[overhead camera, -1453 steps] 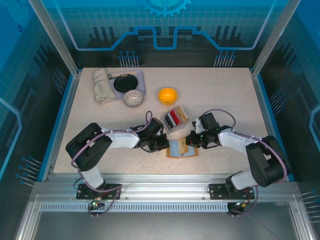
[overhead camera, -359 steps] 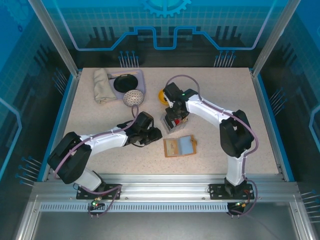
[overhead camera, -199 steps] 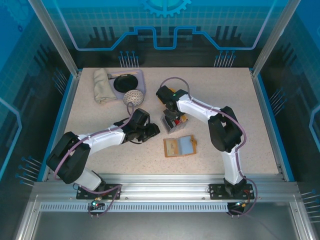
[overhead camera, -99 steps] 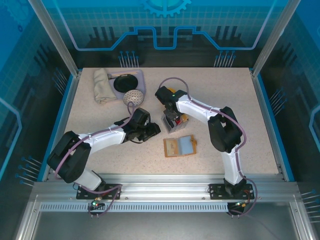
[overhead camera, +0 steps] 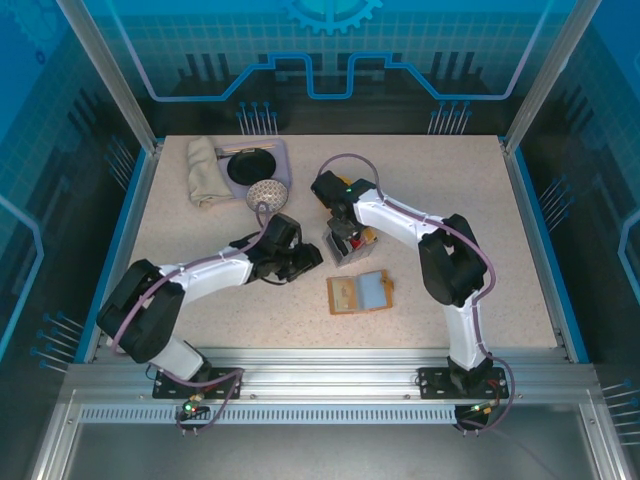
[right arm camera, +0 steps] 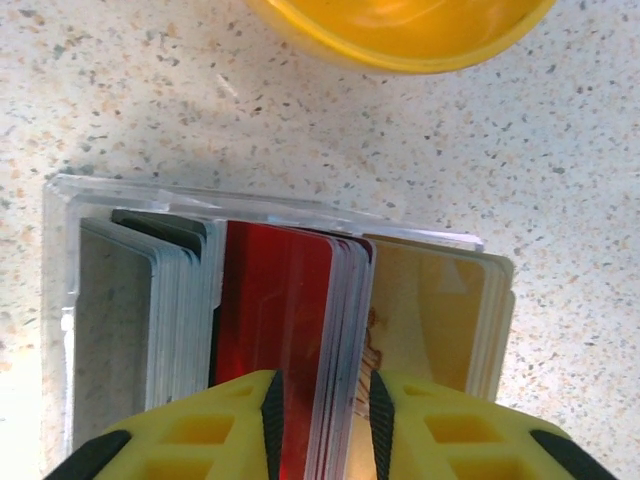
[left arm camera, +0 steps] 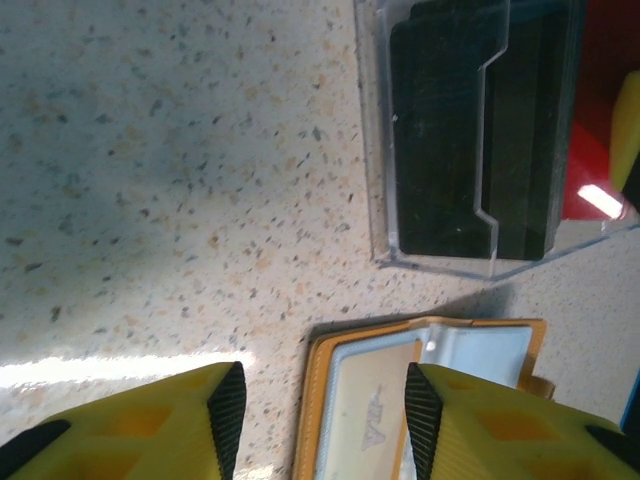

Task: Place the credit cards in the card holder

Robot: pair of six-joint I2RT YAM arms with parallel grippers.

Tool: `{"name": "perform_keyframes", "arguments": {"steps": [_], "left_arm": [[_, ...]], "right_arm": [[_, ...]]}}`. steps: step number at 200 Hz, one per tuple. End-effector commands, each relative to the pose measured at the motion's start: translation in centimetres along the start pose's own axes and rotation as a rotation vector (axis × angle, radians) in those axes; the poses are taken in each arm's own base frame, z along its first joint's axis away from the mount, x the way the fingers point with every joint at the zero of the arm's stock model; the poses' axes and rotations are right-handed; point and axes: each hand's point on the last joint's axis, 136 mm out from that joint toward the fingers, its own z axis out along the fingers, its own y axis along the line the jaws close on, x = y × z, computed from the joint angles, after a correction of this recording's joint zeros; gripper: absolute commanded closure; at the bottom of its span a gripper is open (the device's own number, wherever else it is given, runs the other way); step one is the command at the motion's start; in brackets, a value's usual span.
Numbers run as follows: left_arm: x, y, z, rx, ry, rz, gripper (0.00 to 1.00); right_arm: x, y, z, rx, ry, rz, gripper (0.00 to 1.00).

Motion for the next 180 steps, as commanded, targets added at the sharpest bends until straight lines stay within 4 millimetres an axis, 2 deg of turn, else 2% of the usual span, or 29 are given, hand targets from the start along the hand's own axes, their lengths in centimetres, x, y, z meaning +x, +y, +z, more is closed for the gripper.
{"name": "perform_keyframes", "arguments": {"steps": [1, 41, 67, 85, 113, 136, 180], "left_arm": [[-2.2, -2.3, 0.7, 0.089, 0.021, -0.035, 0.51], [-5.0, -4.8, 3.4, 0.171, 0.064, -0.094, 0.48], [-6.0, -5.4, 5.2, 0.157, 0.083, -0.116, 0.48], [-6.3, -5.1, 6.2, 0.135, 0.093, -0.132, 0.48], [-6.0, -3.9, 7.2, 0.089, 0.103, -0.154, 0.56], [-5.5, -2.4, 7.4, 0.054, 0.102, -0.174, 0.63], [-5.0, -1.5, 7.6, 0.04, 0.106, -0.175, 0.71]], "right_arm": [[0.0, -0.1, -1.2, -0.072, -0.018, 0.054, 0.68], [-0.1, -0.1, -1.3, -0.112, -0.026, 0.077, 0.66], [-0.1, -0.1, -1.4, -0.114, -0.029, 0.079, 0.65], [-0.1, -0.1, -1.4, -0.118, -0.031, 0.08, 0.65], [0.1, 0.0, -1.0, -0.11, -0.025, 0.076, 0.64], [0.2, 0.1, -0.6, -0.105, -0.017, 0.068, 0.64], [0.5, 0.2, 0.6, -0.078, 0.004, 0.04, 0.62]]}}
